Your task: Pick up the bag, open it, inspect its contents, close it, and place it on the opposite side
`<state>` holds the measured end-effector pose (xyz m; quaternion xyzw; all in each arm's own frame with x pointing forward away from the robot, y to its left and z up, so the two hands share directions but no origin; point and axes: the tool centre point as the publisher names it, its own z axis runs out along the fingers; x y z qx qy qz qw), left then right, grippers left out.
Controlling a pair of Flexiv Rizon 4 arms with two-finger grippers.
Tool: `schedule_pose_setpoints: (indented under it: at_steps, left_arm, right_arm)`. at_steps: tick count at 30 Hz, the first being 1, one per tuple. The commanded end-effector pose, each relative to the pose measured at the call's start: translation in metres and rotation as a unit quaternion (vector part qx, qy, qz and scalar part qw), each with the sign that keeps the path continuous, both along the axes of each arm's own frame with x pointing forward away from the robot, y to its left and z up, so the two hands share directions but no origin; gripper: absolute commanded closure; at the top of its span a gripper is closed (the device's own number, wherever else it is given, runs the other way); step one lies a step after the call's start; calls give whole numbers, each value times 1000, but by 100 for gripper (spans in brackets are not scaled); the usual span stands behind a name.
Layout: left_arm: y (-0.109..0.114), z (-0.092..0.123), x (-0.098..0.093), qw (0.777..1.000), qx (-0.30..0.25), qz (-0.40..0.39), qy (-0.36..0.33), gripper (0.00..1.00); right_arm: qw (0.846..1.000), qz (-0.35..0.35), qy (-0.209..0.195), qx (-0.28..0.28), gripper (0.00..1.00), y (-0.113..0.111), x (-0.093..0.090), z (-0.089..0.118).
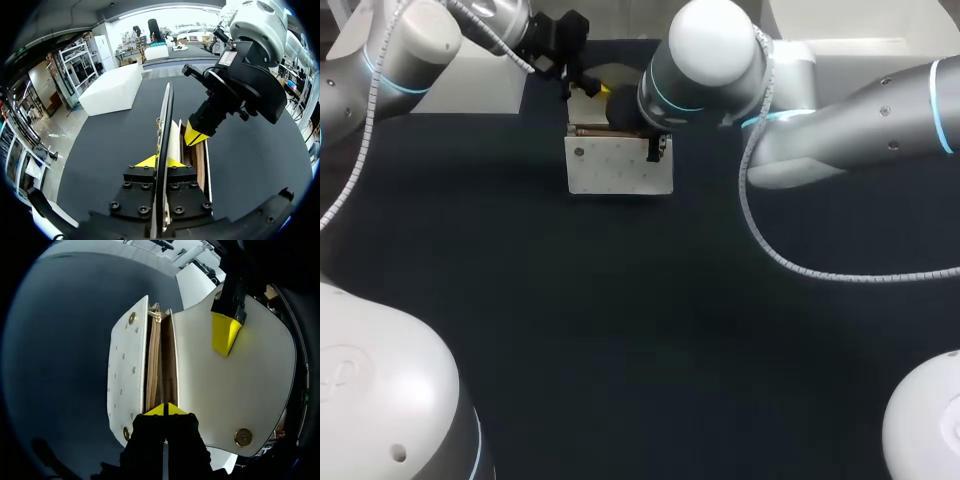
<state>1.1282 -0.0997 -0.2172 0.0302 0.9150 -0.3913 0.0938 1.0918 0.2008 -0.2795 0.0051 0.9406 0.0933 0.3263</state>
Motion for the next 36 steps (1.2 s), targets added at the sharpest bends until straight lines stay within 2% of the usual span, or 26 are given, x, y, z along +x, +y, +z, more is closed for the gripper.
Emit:
schedule_pose_setpoints:
  at_steps: [1, 8, 19, 27, 36]
  left_arm:
    - [-1, 0, 1, 1000, -5, 0, 0, 100]
    - [-4, 2, -3, 1000, -14, -10, 1, 100]
    - [-7, 7, -16, 999, -26, -27, 10, 100]
    - [-4, 9, -20, 999, -42, -26, 21, 100]
    - [-4, -1, -21, 997, -45, -43, 54, 100]
  right_arm:
    - [1000, 2, 3, 5, 100, -2, -10, -7]
    - [1000, 4, 8, 6, 100, -2, -15, -10]
    - [1000, 16, -3, -6, 100, 5, 4, -4]
    - [999, 22, 22, -22, 100, 7, 7, -19]
    - [998, 8, 54, -35, 100, 0, 3, -40]
